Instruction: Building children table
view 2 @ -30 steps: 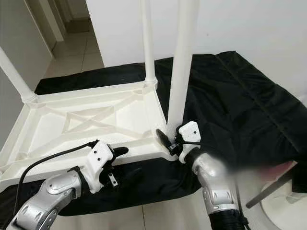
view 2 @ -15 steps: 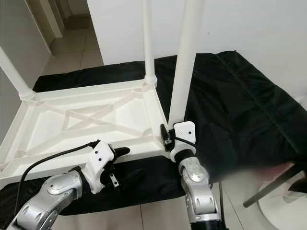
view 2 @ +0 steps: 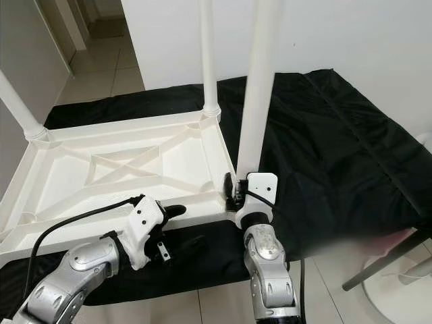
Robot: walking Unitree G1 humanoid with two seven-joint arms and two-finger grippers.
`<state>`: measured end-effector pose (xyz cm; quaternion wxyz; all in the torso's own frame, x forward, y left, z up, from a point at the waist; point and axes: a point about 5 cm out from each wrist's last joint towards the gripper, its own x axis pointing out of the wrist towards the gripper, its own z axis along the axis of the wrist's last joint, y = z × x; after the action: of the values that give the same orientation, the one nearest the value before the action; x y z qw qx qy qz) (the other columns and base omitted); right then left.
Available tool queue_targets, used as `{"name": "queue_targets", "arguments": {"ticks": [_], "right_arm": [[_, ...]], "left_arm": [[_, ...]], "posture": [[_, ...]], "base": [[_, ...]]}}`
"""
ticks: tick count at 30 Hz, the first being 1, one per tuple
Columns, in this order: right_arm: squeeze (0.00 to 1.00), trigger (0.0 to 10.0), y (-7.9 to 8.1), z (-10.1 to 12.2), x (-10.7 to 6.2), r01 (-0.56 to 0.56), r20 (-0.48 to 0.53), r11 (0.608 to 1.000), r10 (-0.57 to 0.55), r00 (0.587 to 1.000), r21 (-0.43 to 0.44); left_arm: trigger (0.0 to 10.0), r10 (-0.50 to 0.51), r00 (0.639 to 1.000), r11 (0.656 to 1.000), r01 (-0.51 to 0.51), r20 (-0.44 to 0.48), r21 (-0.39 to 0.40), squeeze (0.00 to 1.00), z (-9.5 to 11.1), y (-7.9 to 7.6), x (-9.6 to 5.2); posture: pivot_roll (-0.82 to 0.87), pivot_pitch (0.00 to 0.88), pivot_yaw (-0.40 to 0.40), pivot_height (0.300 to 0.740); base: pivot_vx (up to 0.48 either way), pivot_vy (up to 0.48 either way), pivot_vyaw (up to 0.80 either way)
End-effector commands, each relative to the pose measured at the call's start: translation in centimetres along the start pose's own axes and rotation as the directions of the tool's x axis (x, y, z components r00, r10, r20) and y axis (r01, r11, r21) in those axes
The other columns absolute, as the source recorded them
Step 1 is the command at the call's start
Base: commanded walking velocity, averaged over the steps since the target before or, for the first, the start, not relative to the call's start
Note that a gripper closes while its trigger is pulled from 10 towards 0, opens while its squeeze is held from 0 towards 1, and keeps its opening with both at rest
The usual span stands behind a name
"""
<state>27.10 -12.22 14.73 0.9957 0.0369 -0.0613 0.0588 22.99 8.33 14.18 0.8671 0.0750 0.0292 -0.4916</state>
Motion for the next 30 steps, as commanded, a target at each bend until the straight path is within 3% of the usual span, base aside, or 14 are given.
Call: {"name": "queue_targets", "arguments": {"ticks": [1, 5, 9, 13, 19, 20, 21, 22, 23, 24, 25, 26, 30], "right_arm": [[0.0, 10.0, 0.0, -0.2, -0.1, -0.063, -0.012, 0.998, 0.063, 0.998, -0.007], [0.0, 10.0, -0.5, -0.3, -0.4, -0.192, -0.016, 0.981, 0.192, 0.981, -0.024], [0.0, 10.0, -1.3, -0.4, -0.5, -0.37, -0.04, 0.922, 0.368, 0.929, -0.118], [0.0, 10.0, -1.9, -0.3, -0.1, -0.459, -0.063, 0.878, 0.455, 0.888, -0.135], [0.0, 10.0, -2.2, -0.4, 0.1, -0.511, -0.088, 0.846, 0.503, 0.86, -0.154], [0.0, 7.8, -2.6, -0.5, 0.3, -0.522, -0.101, 0.838, 0.512, 0.853, -0.158], [0.0, 7.8, -2.6, -0.5, 0.3, -0.522, -0.101, 0.838, 0.512, 0.853, -0.158], [0.0, 4.9, -2.9, -0.6, 0.5, -0.531, -0.114, 0.831, 0.519, 0.847, -0.167], [0.0, 4.9, -2.9, -0.6, 0.5, -0.531, -0.114, 0.831, 0.519, 0.847, -0.167], [0.0, 1.4, -3.1, -0.7, 0.6, -0.545, -0.122, 0.82, 0.531, 0.838, -0.174], [0.0, 1.4, -3.1, -0.7, 0.6, -0.545, -0.122, 0.82, 0.531, 0.838, -0.174], [0.0, 0.0, -3.4, -0.8, 0.7, -0.555, -0.13, 0.812, 0.539, 0.832, -0.18], [0.0, 0.0, -3.9, -0.9, 0.8, -0.573, -0.138, 0.8, 0.556, 0.82, -0.181]], "left_arm": [[10.0, -0.027, 1.0, 1.0, 0.027, -0.01, -0.014, 0.0, -0.3, 0.0, 0.0], [10.0, -0.028, 1.0, 1.0, 0.028, -0.009, -0.013, 0.0, -0.2, 0.1, 0.1], [10.0, -0.03, 1.0, 1.0, 0.03, -0.009, -0.01, 0.0, -0.2, 0.1, 0.1], [10.0, -0.031, 0.999, 1.0, 0.031, -0.009, -0.003, 0.0, -0.1, 0.2, 0.2], [10.0, -0.028, 1.0, 1.0, 0.028, -0.009, 0.003, 0.0, -0.1, 0.3, 0.2], [10.0, -0.026, 1.0, 1.0, 0.027, -0.011, 0.003, 0.0, -0.1, 0.4, 0.1], [10.0, -0.026, 1.0, 1.0, 0.027, -0.011, 0.003, 0.0, -0.1, 0.4, 0.1], [10.0, -0.026, 1.0, 1.0, 0.027, -0.014, 0.005, 0.0, -0.2, 0.4, 0.1], [10.0, -0.026, 1.0, 1.0, 0.027, -0.014, 0.005, 0.0, -0.2, 0.4, 0.1], [10.0, -0.027, 1.0, 1.0, 0.027, -0.016, 0.008, 0.0, -0.2, 0.4, 0.1], [10.0, -0.027, 1.0, 1.0, 0.027, -0.016, 0.008, 0.0, -0.2, 0.4, 0.1], [10.0, -0.028, 0.999, 1.0, 0.028, -0.016, 0.008, 0.0, -0.1, 0.4, 0.1], [10.0, -0.028, 0.999, 1.0, 0.028, -0.016, 0.011, 0.0, -0.1, 0.6, 0.1]], "posture": [[-0.11, 0.026, 0.083, 0.74], [-0.11, 0.029, 0.084, 0.74], [-0.12, 0.027, 0.087, 0.74], [-0.11, 0.026, 0.091, 0.74], [-0.11, 0.025, 0.093, 0.74], [-0.11, 0.024, 0.096, 0.74], [-0.11, 0.024, 0.096, 0.74], [-0.11, 0.024, 0.096, 0.74], [-0.11, 0.024, 0.096, 0.74], [-0.11, 0.025, 0.099, 0.74], [-0.11, 0.025, 0.099, 0.74], [-0.11, 0.025, 0.099, 0.74], [-0.11, 0.031, 0.1, 0.74]], "base": [[0.0, 0.0, 0.0], [0.0, 0.0, 0.0], [0.0, 0.0, 0.0], [0.0, 0.0, 0.0], [0.0, 0.0, 0.0], [0.0, 0.0, 0.0], [0.0, 0.0, 0.0], [0.0, 0.0, 0.0], [0.0, 0.0, 0.0], [0.0, 0.0, 0.0], [0.0, 0.0, 0.0], [0.0, 0.0, 0.0], [0.0, 0.0, 0.0]]}}
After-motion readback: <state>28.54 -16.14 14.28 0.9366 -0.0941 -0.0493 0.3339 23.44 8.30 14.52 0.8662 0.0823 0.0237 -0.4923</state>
